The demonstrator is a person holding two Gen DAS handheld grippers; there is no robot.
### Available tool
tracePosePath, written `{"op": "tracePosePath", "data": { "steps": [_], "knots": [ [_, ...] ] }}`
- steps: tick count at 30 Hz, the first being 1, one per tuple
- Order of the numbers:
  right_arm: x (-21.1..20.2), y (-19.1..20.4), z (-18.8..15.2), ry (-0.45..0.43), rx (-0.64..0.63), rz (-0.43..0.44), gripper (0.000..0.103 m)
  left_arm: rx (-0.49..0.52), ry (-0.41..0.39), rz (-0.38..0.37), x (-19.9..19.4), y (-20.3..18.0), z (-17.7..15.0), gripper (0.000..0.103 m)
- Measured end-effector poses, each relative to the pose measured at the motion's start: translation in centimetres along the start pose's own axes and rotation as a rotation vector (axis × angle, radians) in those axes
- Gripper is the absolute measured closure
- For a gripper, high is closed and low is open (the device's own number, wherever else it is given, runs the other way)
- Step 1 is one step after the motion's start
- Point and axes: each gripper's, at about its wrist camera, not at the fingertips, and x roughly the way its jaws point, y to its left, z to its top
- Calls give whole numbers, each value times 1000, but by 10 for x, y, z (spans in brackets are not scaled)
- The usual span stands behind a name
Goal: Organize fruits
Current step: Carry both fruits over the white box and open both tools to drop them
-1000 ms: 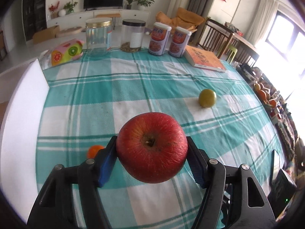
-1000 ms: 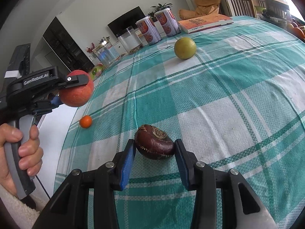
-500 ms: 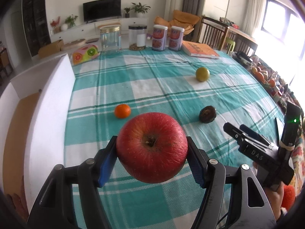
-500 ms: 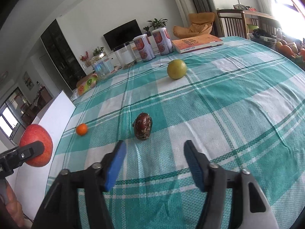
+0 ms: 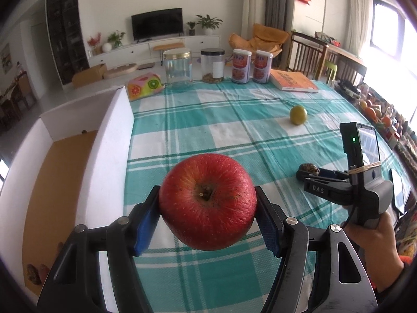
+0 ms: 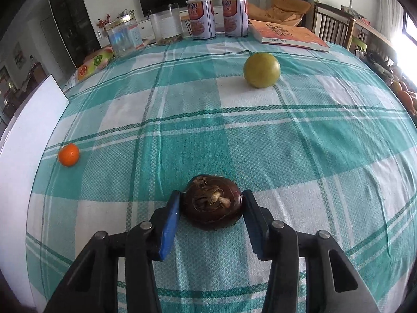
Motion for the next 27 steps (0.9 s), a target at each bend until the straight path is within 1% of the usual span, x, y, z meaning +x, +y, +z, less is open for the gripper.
{"op": "tracePosePath", "data": {
  "steps": [3, 6, 8, 9, 11, 12, 13, 14, 15, 17, 20, 22, 23, 25, 27],
  "knots": [
    [-15, -4, -4, 4, 29, 53, 56, 0, -5, 0, -4, 2, -1, 33],
    [-32, 4, -4, -10, 23, 106, 56, 7, -19, 14, -11, 4, -1, 33],
    [-43, 14, -3, -12, 32, 165, 56, 0, -22, 7, -16, 7, 0, 33],
    [-50, 22, -2, -13, 35, 202, 56, -16, -14, -18, -20, 12, 0, 33],
    [-67, 49, 2, -14, 24, 300, 56, -100, 12, -134, -35, 33, 1, 33],
    [-78, 68, 5, -11, 9, 366, 56, -140, 19, -182, -45, 47, 1, 33],
    [-89, 92, 6, -7, -16, 437, 56, -168, 19, -205, -56, 61, 0, 33],
    [-101, 118, 6, -3, -52, 506, 56, -189, 10, -207, -67, 75, -1, 33],
    [-111, 145, 4, 2, -94, 566, 56, -210, -4, -191, -77, 91, -4, 33],
    [-126, 201, -4, 22, -191, 663, 56, -254, -24, -111, -93, 126, -11, 33],
    [-130, 270, -26, 65, -306, 737, 56, -334, -7, 44, -99, 182, -28, 33],
    [-123, 303, -39, 98, -363, 739, 56, -387, 34, 142, -91, 213, -43, 33],
    [-118, 316, -45, 111, -386, 731, 56, -419, 58, 174, -85, 226, -53, 32],
    [-108, 333, -55, 133, -413, 719, 56, -462, 104, 212, -71, 244, -68, 32],
    [-101, 338, -60, 147, -419, 704, 56, -485, 138, 230, -61, 251, -80, 32]
  ]
}}
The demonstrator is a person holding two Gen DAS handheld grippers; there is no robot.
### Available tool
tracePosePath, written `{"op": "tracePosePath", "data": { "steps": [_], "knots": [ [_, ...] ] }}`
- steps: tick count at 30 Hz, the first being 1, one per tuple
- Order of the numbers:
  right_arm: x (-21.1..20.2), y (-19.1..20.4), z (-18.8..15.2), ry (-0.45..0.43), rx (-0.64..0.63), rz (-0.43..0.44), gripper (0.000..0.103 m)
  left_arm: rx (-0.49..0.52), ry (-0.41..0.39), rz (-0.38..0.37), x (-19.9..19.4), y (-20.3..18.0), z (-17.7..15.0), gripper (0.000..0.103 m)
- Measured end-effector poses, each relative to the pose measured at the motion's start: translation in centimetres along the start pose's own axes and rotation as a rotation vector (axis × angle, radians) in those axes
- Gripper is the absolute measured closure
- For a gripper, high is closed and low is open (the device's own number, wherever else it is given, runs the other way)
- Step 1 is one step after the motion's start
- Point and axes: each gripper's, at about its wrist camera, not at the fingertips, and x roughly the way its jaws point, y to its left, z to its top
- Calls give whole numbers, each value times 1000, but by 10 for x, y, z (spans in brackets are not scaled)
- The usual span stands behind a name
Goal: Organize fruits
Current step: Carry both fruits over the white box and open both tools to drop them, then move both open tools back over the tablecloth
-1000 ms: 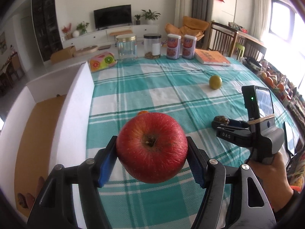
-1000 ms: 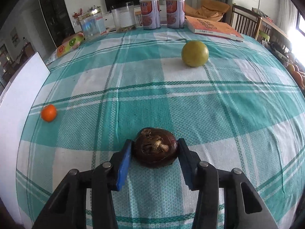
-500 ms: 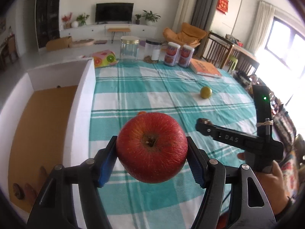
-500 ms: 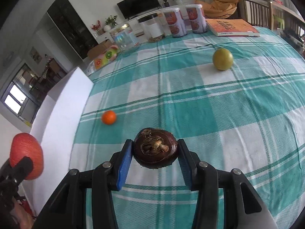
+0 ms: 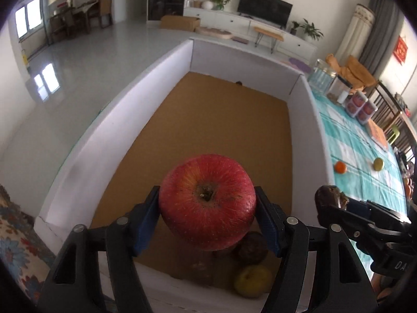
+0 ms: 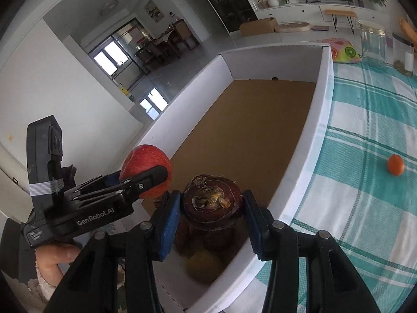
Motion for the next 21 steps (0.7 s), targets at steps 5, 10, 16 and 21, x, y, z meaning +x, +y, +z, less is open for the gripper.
{"op": "tracePosePath", "data": {
  "steps": [5, 10, 16, 21],
  "knots": [
    [-24, -16, 4, -70, 44, 19, 39, 0, -47, -3, -2, -6, 6, 14],
    [-102, -60, 11, -268, 99, -69, 25, 21, -162, -62, -30, -29, 19, 10],
    [-153, -151, -31, -353, 167, -412, 2, 126, -154, -235, -42, -90, 6, 10],
    [-151, -259, -107, -252, 332, -704, 2, 319, -62, -391, -41, -169, -27, 10]
  ]
}}
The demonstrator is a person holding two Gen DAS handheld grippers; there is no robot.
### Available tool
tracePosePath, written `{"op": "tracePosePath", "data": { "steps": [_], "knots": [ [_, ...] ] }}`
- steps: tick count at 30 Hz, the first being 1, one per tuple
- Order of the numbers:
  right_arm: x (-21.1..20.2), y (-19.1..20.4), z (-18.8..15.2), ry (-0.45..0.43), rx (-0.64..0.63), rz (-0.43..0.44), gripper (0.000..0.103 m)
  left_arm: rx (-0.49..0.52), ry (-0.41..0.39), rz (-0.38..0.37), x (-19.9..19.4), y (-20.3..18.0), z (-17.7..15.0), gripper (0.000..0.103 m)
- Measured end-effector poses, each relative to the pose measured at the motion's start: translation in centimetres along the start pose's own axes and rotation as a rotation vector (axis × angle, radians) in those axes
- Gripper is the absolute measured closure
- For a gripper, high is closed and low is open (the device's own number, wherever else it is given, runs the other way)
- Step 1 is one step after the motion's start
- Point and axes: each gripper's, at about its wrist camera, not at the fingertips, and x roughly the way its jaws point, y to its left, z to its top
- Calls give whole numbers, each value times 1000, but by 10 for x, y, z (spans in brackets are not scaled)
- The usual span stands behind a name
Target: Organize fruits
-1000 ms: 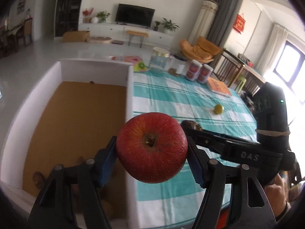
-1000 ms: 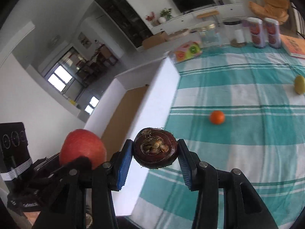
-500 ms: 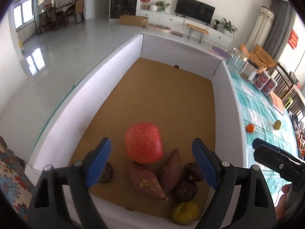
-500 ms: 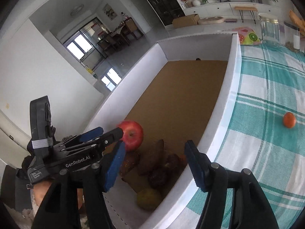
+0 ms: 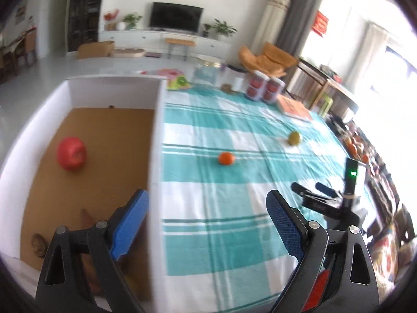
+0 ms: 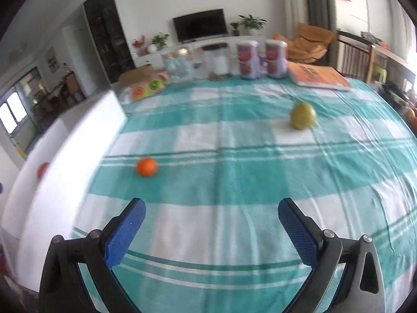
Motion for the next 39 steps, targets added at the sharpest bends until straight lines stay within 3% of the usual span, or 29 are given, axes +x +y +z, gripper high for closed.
{"op": "tracePosePath", "data": {
  "steps": [4, 5, 7, 11, 17, 22, 25, 26, 28, 31, 39],
  "knots": [
    [2, -50, -26, 10, 159, -6, 2, 91, 132, -89, 46, -51, -23, 10],
    [-4, -53, -22, -26, 172, 14, 2, 106, 159, -92, 60, -60, -28, 10],
    [-14, -52, -21, -83, 151, -27, 2, 120, 189, -76, 85, -75, -34, 10],
    [1, -58, -25, -22, 199, -4, 2, 61, 158, 3, 131, -71, -28, 10],
    [4, -63, -26, -36, 216, 5, 1, -56, 91, 97, 194, -48, 1, 10],
    [8, -57, -25, -21, 180, -22, 0, -71, 66, 172, 227, -35, 19, 12],
    [8, -57, -25, -22, 181, -18, 0, -56, 47, 180, 234, -33, 23, 12],
    [8, -58, -25, -23, 182, -16, 0, -41, 45, 182, 235, -35, 24, 14],
    [7, -58, -25, -24, 184, -15, 0, -1, 41, 190, 236, -39, 23, 28],
    [7, -58, -24, -24, 184, -15, 0, 43, 44, 170, 235, -42, 24, 67],
    [8, -58, -24, -24, 184, -15, 0, 114, 84, 22, 198, -66, 0, 68]
  ]
}}
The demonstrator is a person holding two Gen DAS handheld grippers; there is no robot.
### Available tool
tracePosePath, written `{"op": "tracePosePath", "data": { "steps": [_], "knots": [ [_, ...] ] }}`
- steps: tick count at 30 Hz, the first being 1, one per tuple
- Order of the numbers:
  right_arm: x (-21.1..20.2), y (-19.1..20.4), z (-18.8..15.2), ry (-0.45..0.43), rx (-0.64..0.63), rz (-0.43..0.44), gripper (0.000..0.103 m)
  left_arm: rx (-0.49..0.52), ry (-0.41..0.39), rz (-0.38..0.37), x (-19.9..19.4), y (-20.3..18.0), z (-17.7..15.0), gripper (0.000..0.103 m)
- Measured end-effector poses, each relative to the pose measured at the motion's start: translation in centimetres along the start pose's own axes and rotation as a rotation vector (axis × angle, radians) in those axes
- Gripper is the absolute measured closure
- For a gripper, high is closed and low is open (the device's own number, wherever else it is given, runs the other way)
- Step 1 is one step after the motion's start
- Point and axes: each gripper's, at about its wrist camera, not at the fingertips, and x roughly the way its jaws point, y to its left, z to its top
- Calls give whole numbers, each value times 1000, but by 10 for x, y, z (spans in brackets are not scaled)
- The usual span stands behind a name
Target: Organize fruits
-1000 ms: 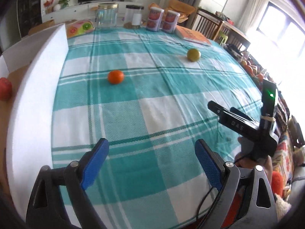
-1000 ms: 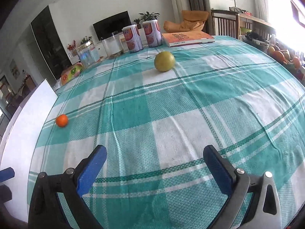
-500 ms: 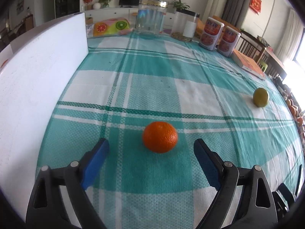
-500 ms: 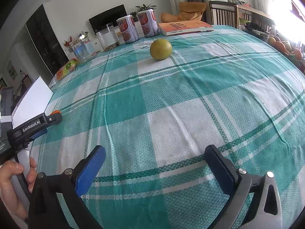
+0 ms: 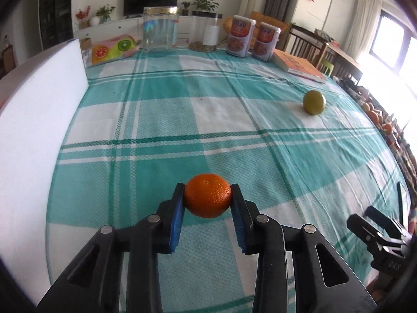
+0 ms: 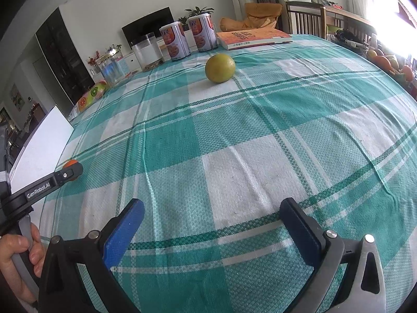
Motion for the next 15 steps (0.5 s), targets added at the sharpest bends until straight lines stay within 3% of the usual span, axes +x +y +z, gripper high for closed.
{"op": "tracePosePath", "data": {
  "steps": [4, 7, 8, 9, 11, 15],
  "knots": [
    [0, 0, 0, 0, -1, -2, 0, 61, 28, -46, -11, -17, -24, 68],
    [0, 0, 0, 0, -1, -1, 0, 92, 32, -21, -6, -21, -35, 65],
    [0, 0, 0, 0, 0, 0, 0, 92, 17, -16, -7, -21, -36, 59],
    [0, 0, 0, 0, -1, 0, 0, 91, 16, -3, -7, -22, -37, 42],
    [0, 0, 0, 1, -1, -2, 0, 84, 10, 23, -6, -20, -36, 21],
    [1, 1, 0, 4, -8, -9, 0, 82, 17, 41, -2, -17, -39, 15]
  ]
}}
